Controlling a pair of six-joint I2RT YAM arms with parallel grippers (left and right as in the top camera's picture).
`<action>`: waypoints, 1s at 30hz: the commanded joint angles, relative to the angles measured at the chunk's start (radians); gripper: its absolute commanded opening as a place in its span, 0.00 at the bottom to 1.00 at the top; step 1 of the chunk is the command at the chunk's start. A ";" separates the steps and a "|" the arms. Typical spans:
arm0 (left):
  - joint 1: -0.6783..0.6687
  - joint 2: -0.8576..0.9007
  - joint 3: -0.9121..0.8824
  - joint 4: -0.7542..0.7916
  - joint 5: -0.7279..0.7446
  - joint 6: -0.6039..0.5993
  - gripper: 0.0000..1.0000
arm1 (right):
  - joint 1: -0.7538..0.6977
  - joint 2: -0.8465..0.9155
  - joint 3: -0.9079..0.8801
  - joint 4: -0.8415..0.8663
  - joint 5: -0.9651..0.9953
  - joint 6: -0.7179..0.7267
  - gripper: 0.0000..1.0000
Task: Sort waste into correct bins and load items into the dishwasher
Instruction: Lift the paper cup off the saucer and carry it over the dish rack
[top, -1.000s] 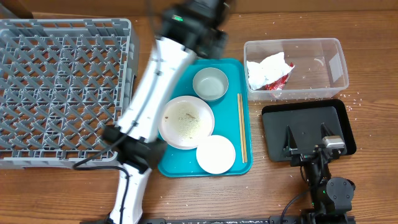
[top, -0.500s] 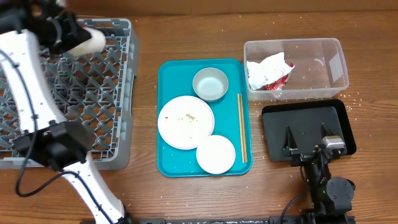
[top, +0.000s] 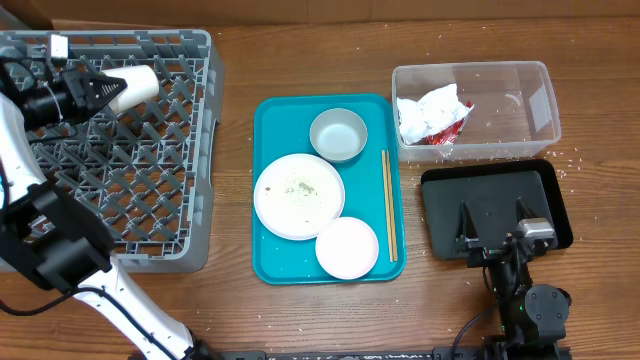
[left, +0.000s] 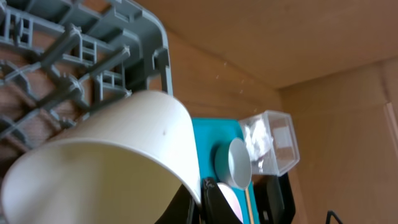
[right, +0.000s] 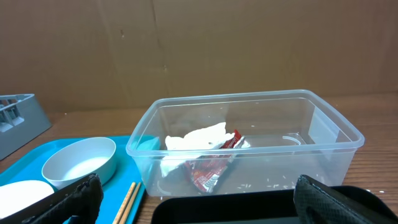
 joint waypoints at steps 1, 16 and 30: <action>0.017 0.004 -0.087 0.082 0.190 0.058 0.07 | 0.007 -0.007 -0.010 0.005 0.006 -0.003 1.00; 0.012 0.004 -0.318 0.448 0.230 -0.146 0.07 | 0.007 -0.007 -0.010 0.005 0.006 -0.003 1.00; 0.028 0.004 -0.336 0.493 -0.190 -0.397 0.04 | 0.007 -0.007 -0.010 0.005 0.006 -0.003 1.00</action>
